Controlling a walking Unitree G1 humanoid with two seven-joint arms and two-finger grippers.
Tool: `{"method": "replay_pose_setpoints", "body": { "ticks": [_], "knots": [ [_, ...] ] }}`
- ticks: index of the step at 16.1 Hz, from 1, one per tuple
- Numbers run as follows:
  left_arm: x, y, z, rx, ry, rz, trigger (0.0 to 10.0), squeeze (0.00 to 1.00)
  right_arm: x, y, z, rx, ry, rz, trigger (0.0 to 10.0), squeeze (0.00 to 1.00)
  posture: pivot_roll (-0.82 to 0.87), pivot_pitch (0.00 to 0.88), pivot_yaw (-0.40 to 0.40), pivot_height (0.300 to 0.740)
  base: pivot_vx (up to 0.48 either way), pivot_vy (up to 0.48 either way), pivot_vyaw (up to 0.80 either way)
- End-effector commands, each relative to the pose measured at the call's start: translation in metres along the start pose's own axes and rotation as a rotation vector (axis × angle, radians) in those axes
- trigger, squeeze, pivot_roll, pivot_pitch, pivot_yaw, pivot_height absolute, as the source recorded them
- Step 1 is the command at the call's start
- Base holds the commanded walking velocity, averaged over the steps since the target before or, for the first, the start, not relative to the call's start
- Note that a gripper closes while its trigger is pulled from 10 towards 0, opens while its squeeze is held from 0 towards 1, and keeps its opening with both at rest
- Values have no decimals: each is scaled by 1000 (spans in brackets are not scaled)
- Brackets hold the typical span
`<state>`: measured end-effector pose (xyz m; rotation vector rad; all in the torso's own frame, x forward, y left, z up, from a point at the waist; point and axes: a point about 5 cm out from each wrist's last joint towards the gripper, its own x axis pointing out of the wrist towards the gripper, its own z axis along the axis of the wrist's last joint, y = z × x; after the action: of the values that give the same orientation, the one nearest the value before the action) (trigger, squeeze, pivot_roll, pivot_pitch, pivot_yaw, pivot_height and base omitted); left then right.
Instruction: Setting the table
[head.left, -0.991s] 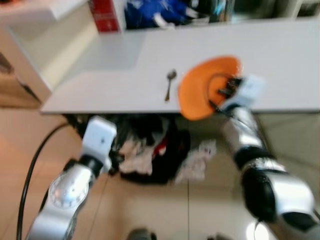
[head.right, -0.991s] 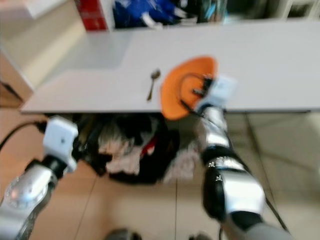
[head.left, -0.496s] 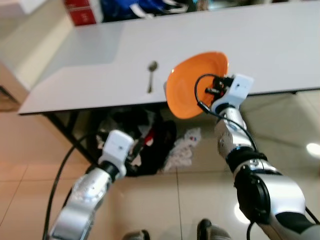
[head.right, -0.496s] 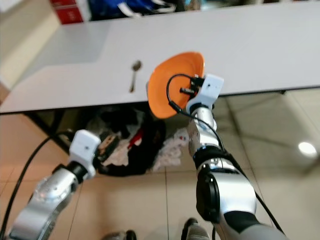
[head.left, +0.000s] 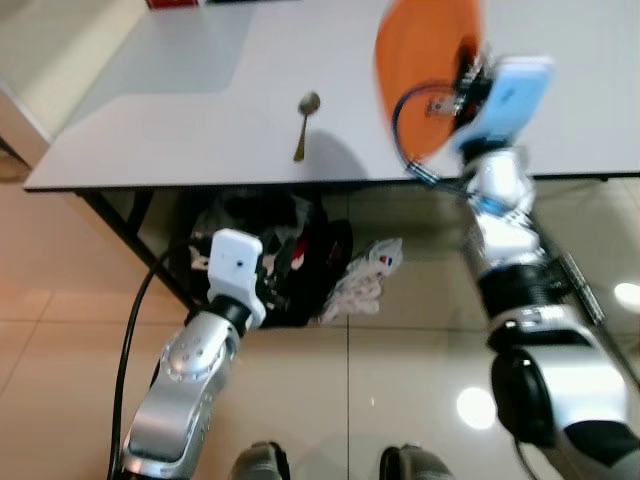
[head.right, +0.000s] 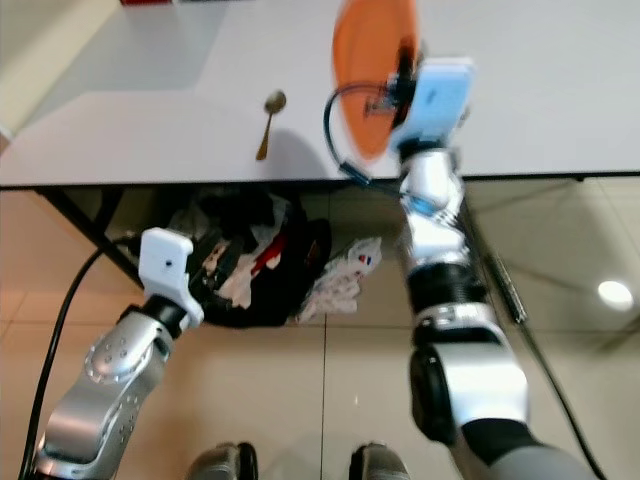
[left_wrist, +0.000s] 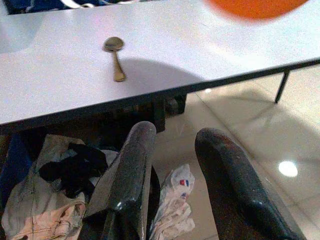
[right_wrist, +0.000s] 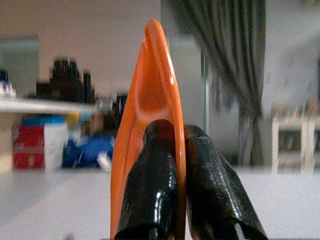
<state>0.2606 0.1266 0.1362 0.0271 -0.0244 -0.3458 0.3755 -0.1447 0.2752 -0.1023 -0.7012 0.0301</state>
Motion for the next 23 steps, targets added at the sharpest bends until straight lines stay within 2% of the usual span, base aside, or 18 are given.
{"method": "replay_pose_setpoints", "body": {
  "ticks": [1, 3, 5, 6, 10, 13, 19, 23],
  "knots": [
    [-2, 5, -2, -16, 9, 37, 10000, 0, 3, 7, 22, -47, -120, 42, 10000, 0, -87, 0, 39, 735, 0, 0, 0],
    [0, 6, -4, -32, 4, 41, 10000, 0, -11, -1, 28, -130, -160, 28, 10000, 0, -100, 0, 34, 735, 0, 0, 0],
    [6, 9, 0, -52, -8, 28, 10000, 0, -29, -7, 20, -185, -120, -6, 10000, 0, -110, 0, 44, 735, 0, 0, 0],
    [8, 9, 1, -44, -6, 4, 10000, 0, -39, -6, 9, -158, -53, -13, 10000, 0, -119, 0, 60, 735, 379, 292, 0],
    [13, 7, 3, -21, -3, -32, 10000, 0, -62, 1, -13, -134, 78, 10, 10000, 0, -123, 0, 79, 735, 396, 269, -200],
    [16, 7, 2, -36, -2, -37, 10000, 0, -62, 7, -14, -157, 94, 28, 10000, 0, -121, 0, 73, 735, 407, 252, -738],
    [16, 7, 1, -65, -4, 0, 10000, 0, -65, 16, -15, -114, 123, 73, 10000, 0, -112, 0, 57, 735, 381, 285, 0],
    [13, 8, 3, -80, -31, 36, 10000, 0, -60, 25, -6, -68, 100, 132, 10000, 0, -102, 0, 41, 735, 63, 452, 0]
  ]
}}
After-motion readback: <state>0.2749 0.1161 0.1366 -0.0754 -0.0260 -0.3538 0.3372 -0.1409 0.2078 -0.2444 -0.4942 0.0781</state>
